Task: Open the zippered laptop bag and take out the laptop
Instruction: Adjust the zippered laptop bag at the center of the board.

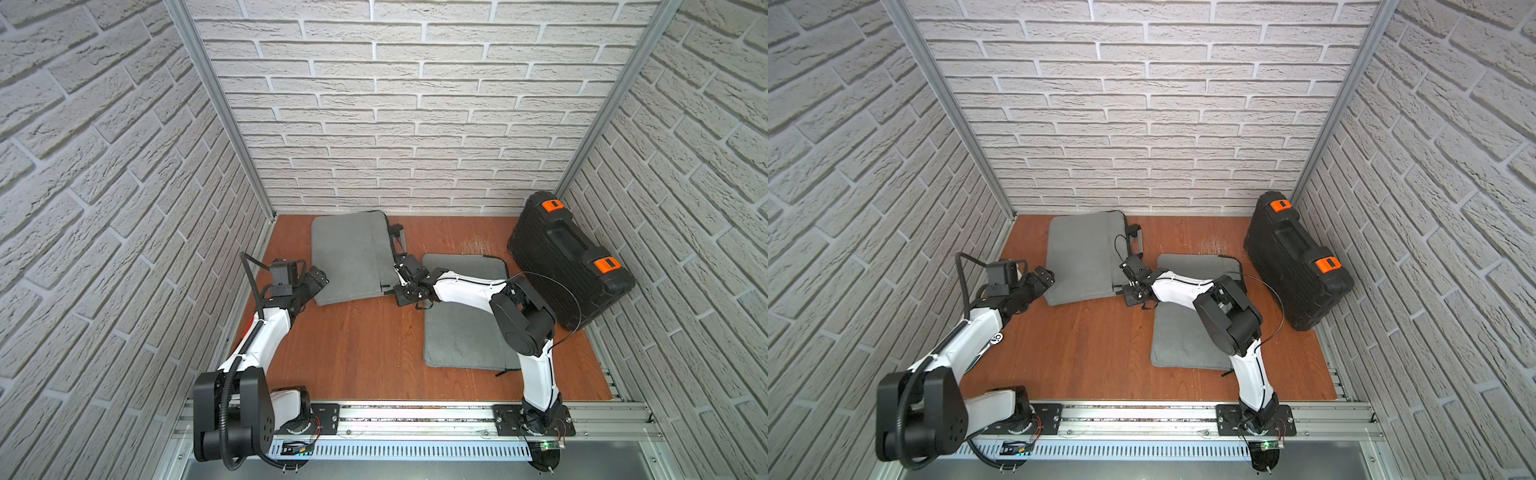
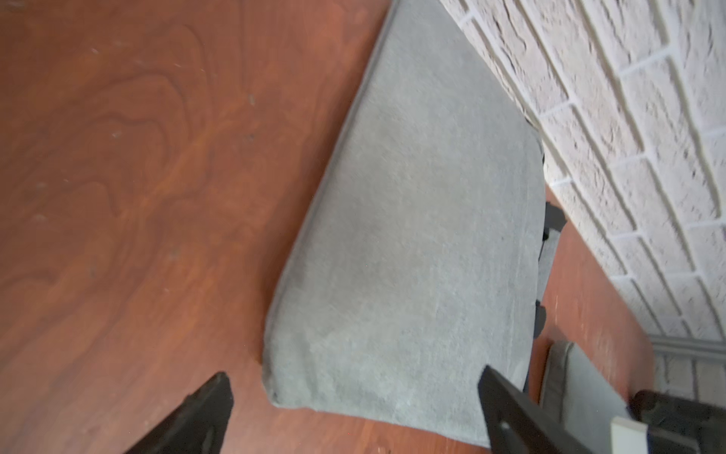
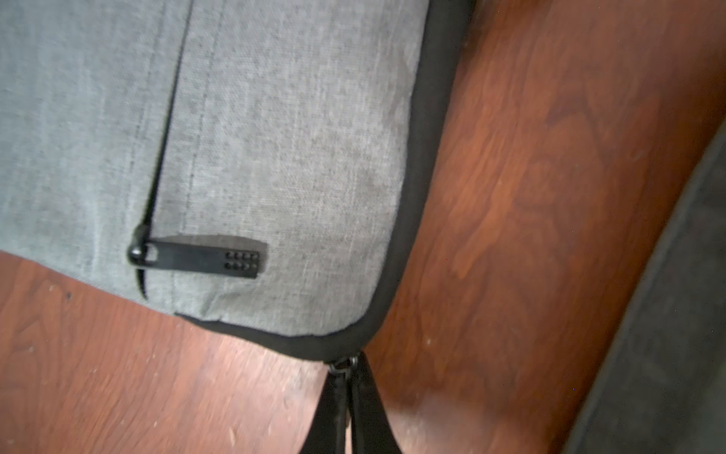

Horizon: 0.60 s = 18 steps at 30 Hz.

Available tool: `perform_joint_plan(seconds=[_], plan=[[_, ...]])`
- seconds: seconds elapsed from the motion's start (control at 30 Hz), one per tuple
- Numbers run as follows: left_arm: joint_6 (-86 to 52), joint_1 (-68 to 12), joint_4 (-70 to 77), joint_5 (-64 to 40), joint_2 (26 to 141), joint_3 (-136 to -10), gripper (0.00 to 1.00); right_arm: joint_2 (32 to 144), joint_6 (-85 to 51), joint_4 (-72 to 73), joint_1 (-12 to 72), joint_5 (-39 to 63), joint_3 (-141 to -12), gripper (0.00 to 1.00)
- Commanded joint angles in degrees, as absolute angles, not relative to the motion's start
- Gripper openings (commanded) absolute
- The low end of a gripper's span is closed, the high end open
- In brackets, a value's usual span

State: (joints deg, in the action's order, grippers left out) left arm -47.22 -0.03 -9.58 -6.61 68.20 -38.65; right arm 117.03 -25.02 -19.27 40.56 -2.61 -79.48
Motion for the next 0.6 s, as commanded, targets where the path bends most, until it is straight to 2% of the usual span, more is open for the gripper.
perform_joint_plan(seconds=[0.0, 0.27, 0.47, 0.57], plan=[[-50.57, -6.63, -12.55, -1.69, 67.05, -36.20, 0.98, 113.73, -27.69, -20.57, 42.39, -1.93, -77.67, 0.06], [-59.92, -23.30, -9.10, 6.04, 70.73, -34.62, 0.97, 109.29, -31.08, -17.34, 47.35, -0.94, -73.17, 0.06], [-65.55, -27.80, -3.31, 6.53, 75.24, -33.79, 0.85, 108.76, -33.06, -12.08, 50.56, 0.48, -70.84, 0.06], [-66.91, -29.22, -1.56, 6.93, 76.48, -33.83, 0.82, 108.75, -33.58, -10.33, 51.32, 0.86, -70.32, 0.06]])
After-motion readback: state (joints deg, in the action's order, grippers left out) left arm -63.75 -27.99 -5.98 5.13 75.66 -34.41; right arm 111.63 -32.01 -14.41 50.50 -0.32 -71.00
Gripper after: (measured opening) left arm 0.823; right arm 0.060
